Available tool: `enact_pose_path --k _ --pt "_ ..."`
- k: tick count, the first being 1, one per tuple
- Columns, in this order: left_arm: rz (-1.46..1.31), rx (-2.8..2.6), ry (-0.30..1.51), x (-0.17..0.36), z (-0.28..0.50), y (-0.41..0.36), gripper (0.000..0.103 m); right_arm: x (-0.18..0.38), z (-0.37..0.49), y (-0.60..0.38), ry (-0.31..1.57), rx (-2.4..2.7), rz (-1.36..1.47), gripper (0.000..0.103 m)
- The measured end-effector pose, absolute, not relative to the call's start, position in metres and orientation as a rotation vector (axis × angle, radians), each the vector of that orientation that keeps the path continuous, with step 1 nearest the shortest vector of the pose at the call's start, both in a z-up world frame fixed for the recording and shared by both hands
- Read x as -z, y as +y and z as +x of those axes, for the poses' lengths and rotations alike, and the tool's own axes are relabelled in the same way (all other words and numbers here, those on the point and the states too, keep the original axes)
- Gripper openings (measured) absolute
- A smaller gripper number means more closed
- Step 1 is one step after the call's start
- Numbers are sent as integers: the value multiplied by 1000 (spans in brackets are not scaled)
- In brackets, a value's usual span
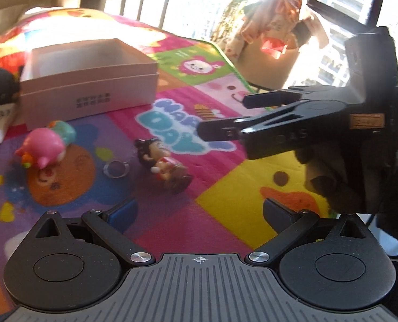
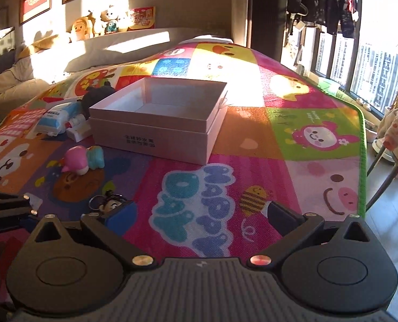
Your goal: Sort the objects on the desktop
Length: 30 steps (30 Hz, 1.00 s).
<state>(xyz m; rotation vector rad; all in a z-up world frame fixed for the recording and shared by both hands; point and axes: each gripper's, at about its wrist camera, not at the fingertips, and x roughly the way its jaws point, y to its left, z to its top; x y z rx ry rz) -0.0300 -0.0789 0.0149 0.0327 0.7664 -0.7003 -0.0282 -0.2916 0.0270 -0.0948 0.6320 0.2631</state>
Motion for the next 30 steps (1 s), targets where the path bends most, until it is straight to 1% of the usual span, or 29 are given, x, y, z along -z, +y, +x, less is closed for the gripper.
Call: enact_pose_path --k 6,8,9,13,18,19,21,22,23,25,30 --pt "25 446 795 -11 -26 -32 102 -27 -32 -274 652 -379 -25 102" --pt "6 409 782 -15 -26 -22 102 -26 -32 -262 660 -415 -27 85" --pt "6 385 774 -16 -27 -18 102 -24 -32 -254 668 -440 -31 82" --pt "25 309 758 -19 -25 -10 102 -17 -29 -230 671 -470 -49 80" --pt "49 252 766 -16 -26 -1 102 -8 -29 -212 720 -484 -88 80" --pt "43 247 770 -15 -26 1 102 -6 -31 -209 718 -479 -106 78" --pt "34 240 775 -13 -25 2 102 -3 -33 -205 721 -468 -131 66" --pt "32 240 773 -13 -25 1 102 -1 -32 -204 736 -468 -141 52" --pt "30 242 768 -14 -24 1 102 0 -32 -203 741 -462 -148 47" --pt "29 249 749 -16 -22 -2 102 -1 -33 -205 738 -452 -156 42" --pt "54 252 672 -23 1 -17 102 -1 -35 -221 743 -394 -143 41"
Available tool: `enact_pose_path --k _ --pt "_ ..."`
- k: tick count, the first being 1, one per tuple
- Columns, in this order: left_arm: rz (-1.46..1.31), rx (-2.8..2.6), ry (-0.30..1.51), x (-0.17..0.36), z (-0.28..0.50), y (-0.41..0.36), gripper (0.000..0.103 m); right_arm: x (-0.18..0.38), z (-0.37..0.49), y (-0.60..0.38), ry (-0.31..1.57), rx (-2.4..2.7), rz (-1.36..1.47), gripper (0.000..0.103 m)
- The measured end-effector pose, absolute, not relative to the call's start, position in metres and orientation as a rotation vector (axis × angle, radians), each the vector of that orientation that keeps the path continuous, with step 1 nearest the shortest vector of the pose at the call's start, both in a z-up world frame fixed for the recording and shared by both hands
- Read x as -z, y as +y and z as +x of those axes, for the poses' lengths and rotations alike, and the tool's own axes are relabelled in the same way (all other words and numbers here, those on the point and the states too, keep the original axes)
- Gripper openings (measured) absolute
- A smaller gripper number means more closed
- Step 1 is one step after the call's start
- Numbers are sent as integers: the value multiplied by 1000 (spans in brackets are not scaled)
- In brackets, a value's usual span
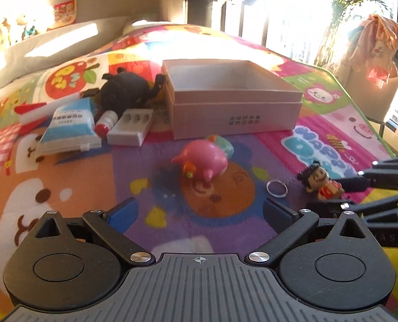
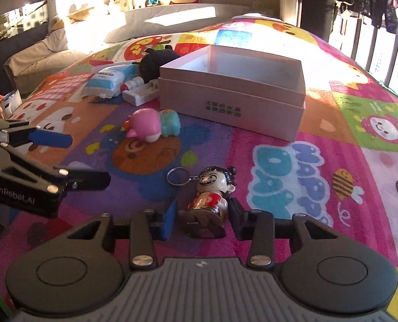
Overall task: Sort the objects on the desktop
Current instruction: 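Grasp the keychain figurine with the right tool while the left tool grasps the pink pig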
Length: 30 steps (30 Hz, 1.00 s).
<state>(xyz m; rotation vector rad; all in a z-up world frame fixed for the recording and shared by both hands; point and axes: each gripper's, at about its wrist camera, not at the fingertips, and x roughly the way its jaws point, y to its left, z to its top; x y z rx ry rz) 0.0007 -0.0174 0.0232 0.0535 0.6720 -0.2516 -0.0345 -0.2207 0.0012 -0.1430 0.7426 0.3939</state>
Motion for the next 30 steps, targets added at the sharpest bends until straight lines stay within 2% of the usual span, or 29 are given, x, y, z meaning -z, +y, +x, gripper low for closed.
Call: enact_pose_path --k 3,5,9,12,13,19,23,25,30 --pt "92 256 647 -22 26 -34 96 -2 -37 -230 749 -378 -128 41" --pt "138 238 647 -18 42 -46 83 -3 -40 -233 756 -369 -126 41" --pt "152 218 672 -9 62 -53 79 -5 -45 -238 765 -370 -121 41" --pt "157 218 676 -8 61 -50 63 -6 -49 -238 771 -378 -126 41" --pt "159 219 675 -9 58 -49 61 -6 -51 -238 773 -380 -128 41" --pt "167 277 646 -25 9 -37 60 -13 -58 -235 757 -390 -156 40" --pt "160 324 632 -35 -29 -29 60 -28 -66 -236 723 -409 -176 25" --pt "158 318 627 -37 -40 -25 60 -34 -70 -238 703 -414 -183 22" --pt "108 281 678 -25 -42 -19 61 -34 -68 -236 715 -399 -210 22"
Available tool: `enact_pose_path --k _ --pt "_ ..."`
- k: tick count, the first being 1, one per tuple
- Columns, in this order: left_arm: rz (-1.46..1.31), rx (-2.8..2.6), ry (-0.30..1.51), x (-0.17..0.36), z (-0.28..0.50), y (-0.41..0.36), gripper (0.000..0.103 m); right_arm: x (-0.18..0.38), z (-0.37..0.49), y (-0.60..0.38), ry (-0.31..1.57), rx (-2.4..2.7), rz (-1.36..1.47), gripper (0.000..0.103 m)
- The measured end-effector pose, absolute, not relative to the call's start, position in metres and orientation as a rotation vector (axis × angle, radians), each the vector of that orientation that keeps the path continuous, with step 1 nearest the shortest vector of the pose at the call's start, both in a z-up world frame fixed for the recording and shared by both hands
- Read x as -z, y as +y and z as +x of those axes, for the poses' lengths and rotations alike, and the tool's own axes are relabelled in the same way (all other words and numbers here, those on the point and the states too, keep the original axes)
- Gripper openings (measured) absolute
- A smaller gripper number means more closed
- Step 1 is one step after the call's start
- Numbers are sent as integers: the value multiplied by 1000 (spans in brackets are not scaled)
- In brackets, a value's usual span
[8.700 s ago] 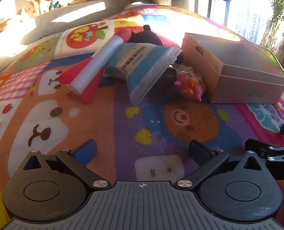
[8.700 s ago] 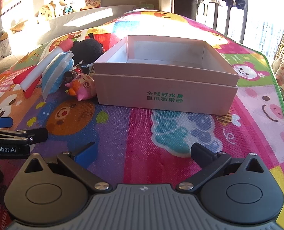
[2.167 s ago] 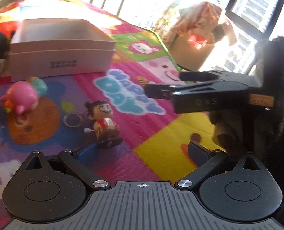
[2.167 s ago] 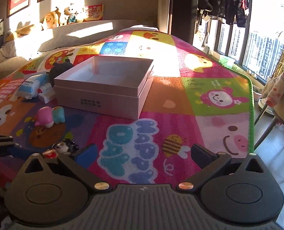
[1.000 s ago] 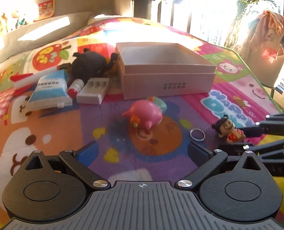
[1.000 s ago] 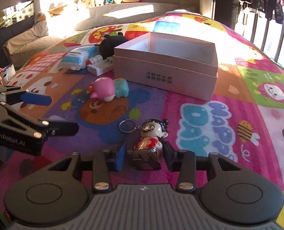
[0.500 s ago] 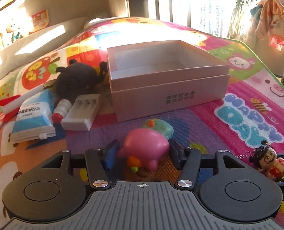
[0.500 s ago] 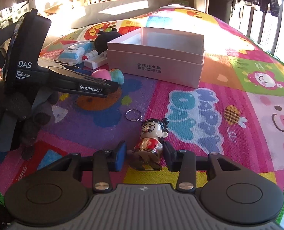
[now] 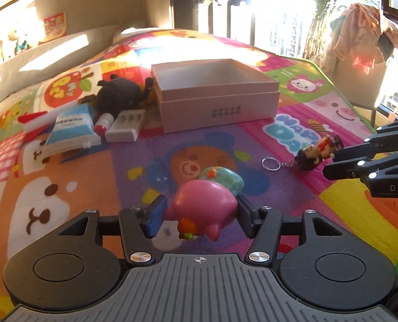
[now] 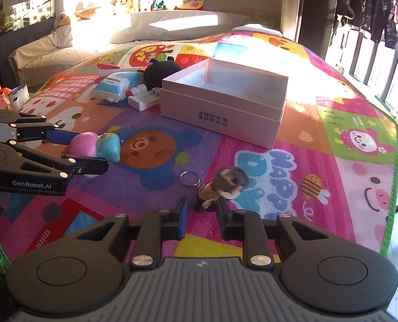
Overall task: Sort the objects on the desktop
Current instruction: 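Grasp the keychain figurine with the right tool while the left tool grasps the pink pig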
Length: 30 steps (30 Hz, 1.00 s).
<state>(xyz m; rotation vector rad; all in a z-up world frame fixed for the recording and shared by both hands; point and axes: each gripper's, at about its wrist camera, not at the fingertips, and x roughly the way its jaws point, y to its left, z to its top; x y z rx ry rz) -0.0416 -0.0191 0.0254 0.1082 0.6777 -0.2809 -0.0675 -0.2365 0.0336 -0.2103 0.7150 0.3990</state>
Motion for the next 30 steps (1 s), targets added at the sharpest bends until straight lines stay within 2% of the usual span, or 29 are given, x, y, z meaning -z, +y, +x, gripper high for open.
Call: enact_pose_path --k 1,2,3,4,5,16,19,21,23,24,27,29,30 --pt "100 276 691 -22 -41 -19 62 -31 -67 -236 723 -396 -216 26" --pt "93 278 704 -19 -41 -20 63 -28 -67 -235 738 -397 -225 41" --pt "90 286 713 -17 -41 -21 64 -26 -67 -235 742 -391 -229 49" --pt "90 292 717 -15 -41 -22 69 -24 -69 -235 731 -378 -237 63" --pt "94 297 716 -14 -42 -23 74 -22 -71 -235 720 -368 -251 68" --pt "99 335 727 -12 -43 -28 87 -26 -61 -245 631 -358 -270 68" --pt "102 333 726 -13 -42 -29 88 -17 -44 -249 671 -346 -246 68" --pt "105 324 723 -14 -41 -28 89 -10 -33 -255 712 -340 -202 65" --pt "107 316 718 -14 -38 -27 89 -6 -29 -257 741 -343 -182 47" --pt "109 313 716 -14 -37 -27 88 -6 -29 -257 744 -344 -182 46" --pt "116 315 715 -14 -32 -29 78 -8 -35 -254 731 -363 -197 38" --pt "120 324 719 -14 -29 -32 64 -13 -39 -252 737 -388 -201 38" --pt "128 329 716 -15 -28 -34 62 -16 -41 -251 740 -404 -195 38"
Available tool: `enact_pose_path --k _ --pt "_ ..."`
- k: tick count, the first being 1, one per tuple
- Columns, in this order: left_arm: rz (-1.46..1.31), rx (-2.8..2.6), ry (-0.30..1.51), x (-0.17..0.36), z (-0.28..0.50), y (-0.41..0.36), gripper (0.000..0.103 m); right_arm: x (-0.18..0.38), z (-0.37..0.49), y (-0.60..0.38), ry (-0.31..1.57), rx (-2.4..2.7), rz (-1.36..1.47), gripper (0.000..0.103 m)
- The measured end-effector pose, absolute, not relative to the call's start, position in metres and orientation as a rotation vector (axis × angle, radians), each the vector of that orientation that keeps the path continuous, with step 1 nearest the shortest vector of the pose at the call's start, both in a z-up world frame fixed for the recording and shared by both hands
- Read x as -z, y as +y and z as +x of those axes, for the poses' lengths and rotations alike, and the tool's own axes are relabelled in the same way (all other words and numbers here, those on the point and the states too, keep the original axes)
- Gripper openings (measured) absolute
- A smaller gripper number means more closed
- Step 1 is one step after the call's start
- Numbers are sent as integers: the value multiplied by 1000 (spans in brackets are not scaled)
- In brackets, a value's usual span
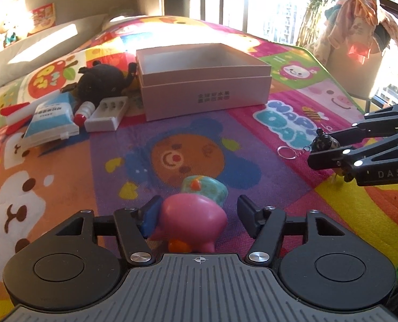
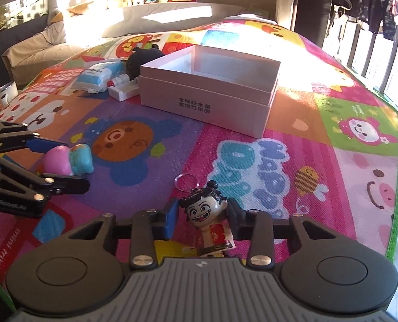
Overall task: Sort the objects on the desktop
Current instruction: 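Grasp the keychain figurine with the right tool while the left tool grasps the pink pig, then drop the figurine into the white box with the right tool while the left tool drops the pig in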
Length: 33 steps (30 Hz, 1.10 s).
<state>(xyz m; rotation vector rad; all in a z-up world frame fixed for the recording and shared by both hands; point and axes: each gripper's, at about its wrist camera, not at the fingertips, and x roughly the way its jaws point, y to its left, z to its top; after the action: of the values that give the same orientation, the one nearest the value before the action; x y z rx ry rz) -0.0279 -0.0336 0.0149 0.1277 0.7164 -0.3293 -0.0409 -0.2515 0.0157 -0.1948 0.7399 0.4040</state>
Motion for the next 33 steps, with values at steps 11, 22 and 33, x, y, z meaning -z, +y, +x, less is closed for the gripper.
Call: enact_pose_path --k 11,22,33 --pt "139 360 409 -96 30 -42 54 -96 -21 -251 564 -439 -140 38" --pt "56 187 433 -85 85 -4 96 -111 73 -225 353 -251 -180 85" --pt "-62 133 637 -31 47 32 97 -76 90 -202 568 -256 -67 99"
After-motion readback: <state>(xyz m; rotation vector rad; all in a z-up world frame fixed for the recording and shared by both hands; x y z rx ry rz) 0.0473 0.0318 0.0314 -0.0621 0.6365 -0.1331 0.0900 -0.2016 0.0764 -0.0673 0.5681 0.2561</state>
